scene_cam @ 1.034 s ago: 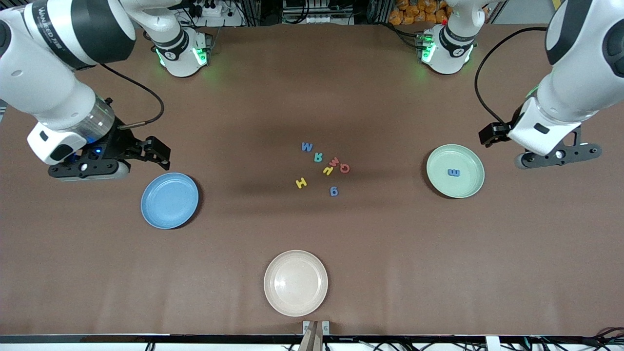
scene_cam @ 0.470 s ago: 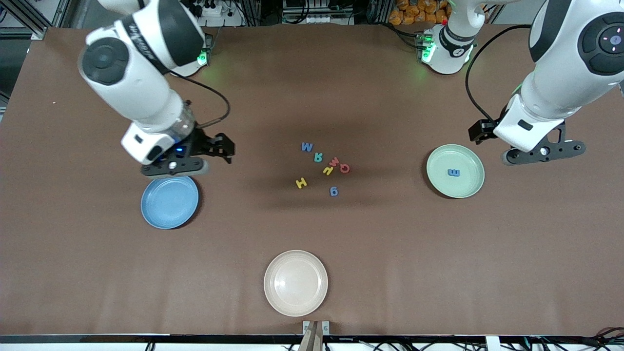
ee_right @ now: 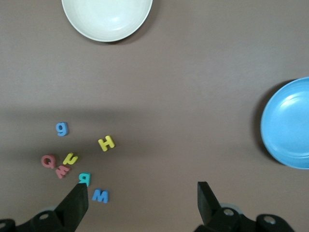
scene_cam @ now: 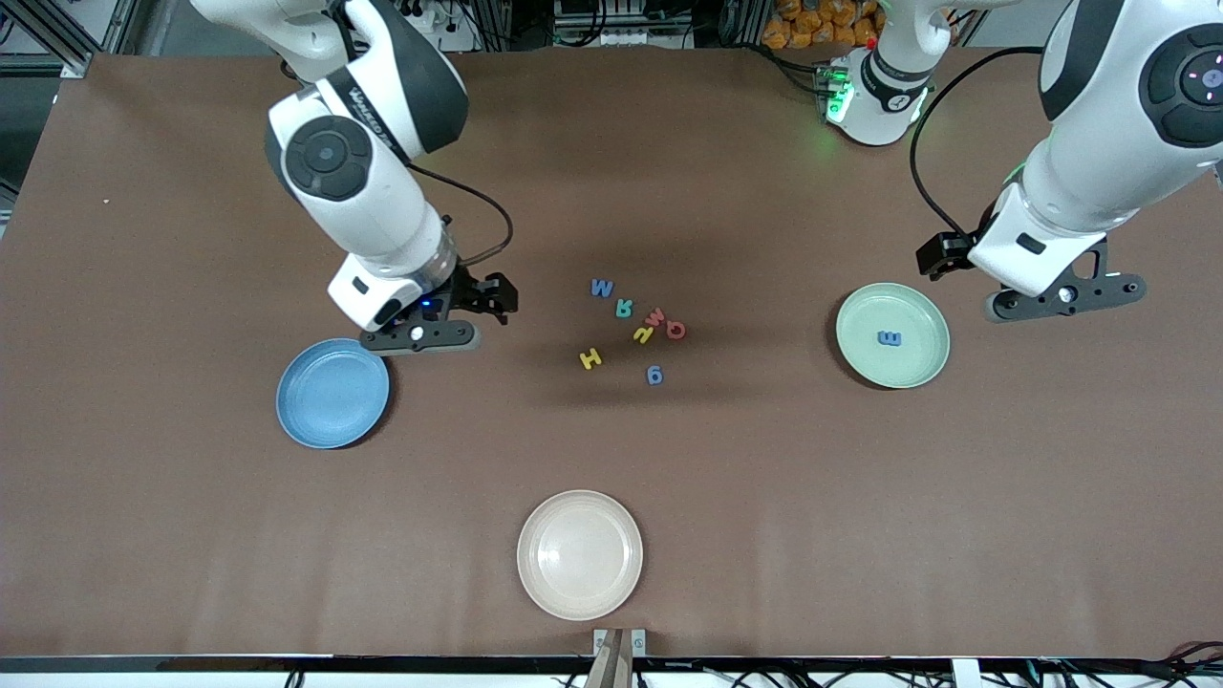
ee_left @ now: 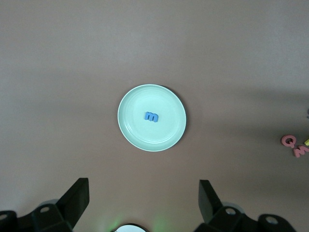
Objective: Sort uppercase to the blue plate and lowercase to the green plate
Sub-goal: 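Move the right gripper over the blue uppercase M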
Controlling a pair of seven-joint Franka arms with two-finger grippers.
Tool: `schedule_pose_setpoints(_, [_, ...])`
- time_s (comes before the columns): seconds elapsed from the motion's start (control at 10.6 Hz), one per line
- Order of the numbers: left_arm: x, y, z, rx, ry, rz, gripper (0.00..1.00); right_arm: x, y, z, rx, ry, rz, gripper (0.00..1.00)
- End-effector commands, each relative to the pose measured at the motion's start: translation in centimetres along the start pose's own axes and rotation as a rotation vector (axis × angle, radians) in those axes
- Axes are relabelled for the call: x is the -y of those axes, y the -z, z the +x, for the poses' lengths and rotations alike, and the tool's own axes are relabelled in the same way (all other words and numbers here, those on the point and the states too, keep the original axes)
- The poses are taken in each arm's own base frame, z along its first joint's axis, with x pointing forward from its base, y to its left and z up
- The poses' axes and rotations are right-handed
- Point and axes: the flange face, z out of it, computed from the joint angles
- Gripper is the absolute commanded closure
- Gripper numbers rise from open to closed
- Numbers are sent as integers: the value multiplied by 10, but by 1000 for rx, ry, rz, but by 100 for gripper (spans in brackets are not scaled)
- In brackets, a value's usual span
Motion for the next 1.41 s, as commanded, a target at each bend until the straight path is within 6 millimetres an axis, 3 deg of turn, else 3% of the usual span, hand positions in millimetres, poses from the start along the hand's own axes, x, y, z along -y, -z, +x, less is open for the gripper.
schedule_pose_setpoints(0.0, [-3, 3, -14, -4, -26, -17, 0, 36, -25, -13, -5, -31, -7, 0])
schedule_pose_setpoints(0.19, [-4, 3, -13, -6, -27, -18, 0, 70, -63, -38, 12, -46, -10, 0])
schedule_pose_setpoints(0.38, [-6, 2, -14, -5, -31, -17, 0, 98, -119, -74, 21, -99, -5, 0])
schedule_pose_setpoints(0.66, [-18, 4, -17, -15, -53, -20, 0, 123, -193, -110, 41, -90, -104, 0])
schedule_pose_setpoints(0.85, [-18, 4, -17, -15, -53, -20, 0, 131, -229, -133, 28, -81, -89, 1])
schedule_pose_setpoints(1.03, [-22, 2, -18, -12, -60, -18, 0, 130, -255, -150, 11, -78, -70, 2])
schedule_pose_setpoints(1.32, [-25, 2, -19, -12, -65, -18, 0, 134, -263, -162, 27, -61, -71, 8])
